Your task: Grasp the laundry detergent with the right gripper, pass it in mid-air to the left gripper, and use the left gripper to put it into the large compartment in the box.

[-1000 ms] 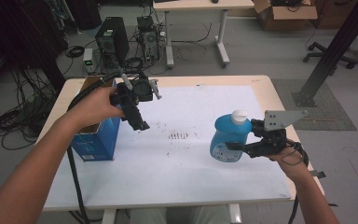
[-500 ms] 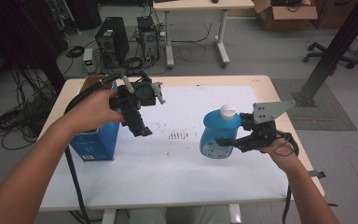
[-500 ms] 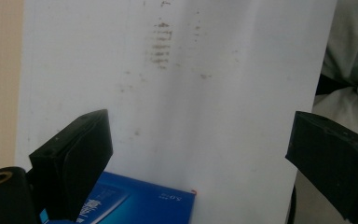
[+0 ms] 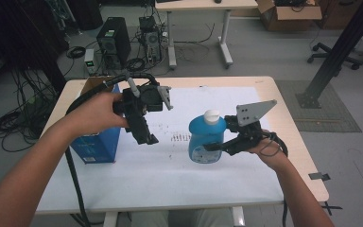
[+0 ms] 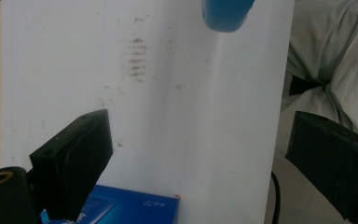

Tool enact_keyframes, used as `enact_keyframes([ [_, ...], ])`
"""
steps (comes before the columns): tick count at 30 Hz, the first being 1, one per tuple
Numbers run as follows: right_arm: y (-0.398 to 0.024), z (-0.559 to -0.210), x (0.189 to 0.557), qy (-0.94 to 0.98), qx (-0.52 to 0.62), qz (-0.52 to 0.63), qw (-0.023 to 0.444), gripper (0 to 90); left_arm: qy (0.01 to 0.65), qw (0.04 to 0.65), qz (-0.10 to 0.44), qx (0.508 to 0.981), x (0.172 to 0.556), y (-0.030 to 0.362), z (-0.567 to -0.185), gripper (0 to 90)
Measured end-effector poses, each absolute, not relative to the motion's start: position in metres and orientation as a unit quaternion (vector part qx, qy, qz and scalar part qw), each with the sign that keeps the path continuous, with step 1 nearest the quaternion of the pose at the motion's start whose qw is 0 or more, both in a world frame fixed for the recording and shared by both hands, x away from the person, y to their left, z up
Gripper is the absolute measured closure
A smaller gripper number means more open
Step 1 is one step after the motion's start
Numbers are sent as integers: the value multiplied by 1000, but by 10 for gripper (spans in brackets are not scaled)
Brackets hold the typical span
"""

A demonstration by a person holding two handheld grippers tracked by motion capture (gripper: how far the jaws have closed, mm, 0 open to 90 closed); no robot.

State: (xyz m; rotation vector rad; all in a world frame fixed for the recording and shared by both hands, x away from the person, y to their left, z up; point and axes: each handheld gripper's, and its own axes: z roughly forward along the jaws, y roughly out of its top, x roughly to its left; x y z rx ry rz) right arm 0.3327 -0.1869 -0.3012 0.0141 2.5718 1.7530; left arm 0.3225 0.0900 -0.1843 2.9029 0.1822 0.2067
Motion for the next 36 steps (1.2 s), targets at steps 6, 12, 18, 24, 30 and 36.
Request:
enact_keyframes([
  [6,-174,-303,335,831,-4,556,10,449,57,106,63,991,319,86,-182,72],
  [12,-157,-306,339,834,-13,552,4,448,49,109,58,991,317,81,-178,71],
  [18,-146,-308,340,837,-21,547,1,448,47,108,57,991,315,79,-176,71],
  [24,-132,-309,341,838,-30,545,-8,449,46,106,58,992,313,79,-175,71],
  [30,-124,-308,341,840,-35,541,-9,449,44,108,57,992,313,78,-173,70],
  [36,-114,-309,342,841,-38,539,-14,449,41,107,56,992,314,76,-175,70],
])
